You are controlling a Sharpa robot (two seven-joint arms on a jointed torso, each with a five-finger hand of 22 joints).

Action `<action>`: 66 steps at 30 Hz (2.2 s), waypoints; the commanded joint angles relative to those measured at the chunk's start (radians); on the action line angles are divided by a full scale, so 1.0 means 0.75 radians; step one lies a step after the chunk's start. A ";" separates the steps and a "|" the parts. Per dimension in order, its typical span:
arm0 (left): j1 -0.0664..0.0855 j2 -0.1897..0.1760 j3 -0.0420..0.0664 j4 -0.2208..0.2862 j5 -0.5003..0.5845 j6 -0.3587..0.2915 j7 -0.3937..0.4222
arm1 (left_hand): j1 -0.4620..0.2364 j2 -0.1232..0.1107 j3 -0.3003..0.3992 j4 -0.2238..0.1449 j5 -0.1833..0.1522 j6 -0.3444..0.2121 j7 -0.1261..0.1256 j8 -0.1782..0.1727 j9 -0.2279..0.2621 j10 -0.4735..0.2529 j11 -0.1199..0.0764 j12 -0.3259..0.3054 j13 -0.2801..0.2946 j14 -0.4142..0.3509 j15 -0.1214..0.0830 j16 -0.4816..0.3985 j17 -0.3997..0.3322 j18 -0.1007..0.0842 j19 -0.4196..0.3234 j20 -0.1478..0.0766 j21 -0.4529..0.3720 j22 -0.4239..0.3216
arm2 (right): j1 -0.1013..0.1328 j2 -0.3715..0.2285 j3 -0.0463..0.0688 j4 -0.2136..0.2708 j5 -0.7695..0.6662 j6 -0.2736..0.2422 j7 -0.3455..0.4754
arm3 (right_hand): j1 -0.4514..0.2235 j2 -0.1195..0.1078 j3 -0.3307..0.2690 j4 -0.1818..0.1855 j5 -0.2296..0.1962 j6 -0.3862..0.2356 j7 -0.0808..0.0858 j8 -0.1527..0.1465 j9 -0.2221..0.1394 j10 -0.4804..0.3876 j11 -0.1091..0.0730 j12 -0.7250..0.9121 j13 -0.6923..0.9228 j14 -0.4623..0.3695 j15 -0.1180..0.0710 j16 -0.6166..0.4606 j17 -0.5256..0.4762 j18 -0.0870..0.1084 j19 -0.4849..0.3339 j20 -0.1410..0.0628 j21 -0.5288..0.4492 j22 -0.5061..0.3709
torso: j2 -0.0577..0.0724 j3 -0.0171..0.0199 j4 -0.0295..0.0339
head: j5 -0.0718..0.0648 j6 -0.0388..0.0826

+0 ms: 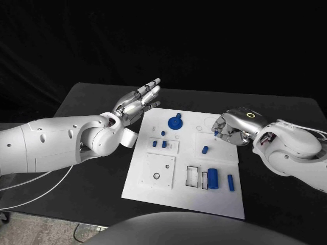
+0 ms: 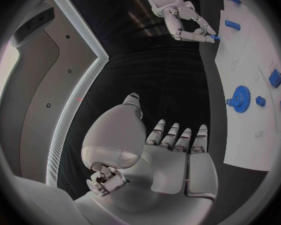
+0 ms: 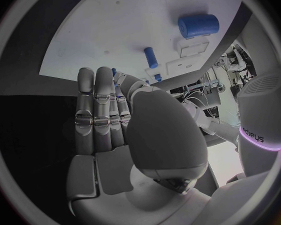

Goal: Assemble the parts on the task board

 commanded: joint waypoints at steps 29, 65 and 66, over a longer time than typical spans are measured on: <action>-0.004 0.008 0.000 -0.002 -0.013 0.034 -0.010 | 0.008 0.018 -0.015 -0.001 0.011 0.009 0.020 0.009 0.002 -0.001 0.018 0.013 0.003 -0.002 0.012 -0.002 0.000 0.022 0.011 0.004 0.005 -0.002 | -0.031 0.167 0.001 0.260 0.040 0.076 0.020 | -0.025 -0.003 -0.003 0.005 0.010 -0.007 -0.004 -0.010 0.006 0.004 0.000 -0.015 0.000 -0.005 -0.003 -0.007 0.003 0.013 -0.006 -0.003 -0.006 0.009 | 0.001 -0.0002 0.0003 | 0.026 0.000; -0.007 0.022 0.000 -0.010 -0.013 0.049 -0.018 | 0.012 0.028 -0.019 0.000 0.016 0.011 0.024 0.009 0.003 -0.001 0.022 0.014 0.003 -0.001 0.015 -0.001 0.000 0.022 0.014 0.007 0.006 0.003 | -0.177 0.365 0.001 0.042 -0.089 0.038 0.036 | -0.015 -0.007 0.001 -0.009 0.018 -0.009 -0.002 -0.017 0.009 0.008 0.000 -0.022 0.001 0.009 -0.005 0.006 0.011 0.013 0.004 -0.005 0.004 0.021 | 0.001 -0.0004 0.0008 | 0.054 0.000; -0.007 0.022 0.000 -0.010 -0.013 0.049 -0.018 | 0.012 0.029 -0.019 0.000 0.016 0.011 0.024 0.009 0.003 -0.001 0.022 0.014 0.003 -0.001 0.015 -0.001 0.000 0.022 0.014 0.007 0.007 0.004 | -0.177 0.365 0.001 0.040 -0.090 0.040 0.036 | -0.015 -0.007 0.001 -0.009 0.018 -0.009 -0.002 -0.017 0.009 0.008 0.000 -0.022 0.001 0.009 -0.005 0.006 0.011 0.013 0.004 -0.005 0.004 0.021 | 0.001 -0.0003 0.0011 | 0.054 0.000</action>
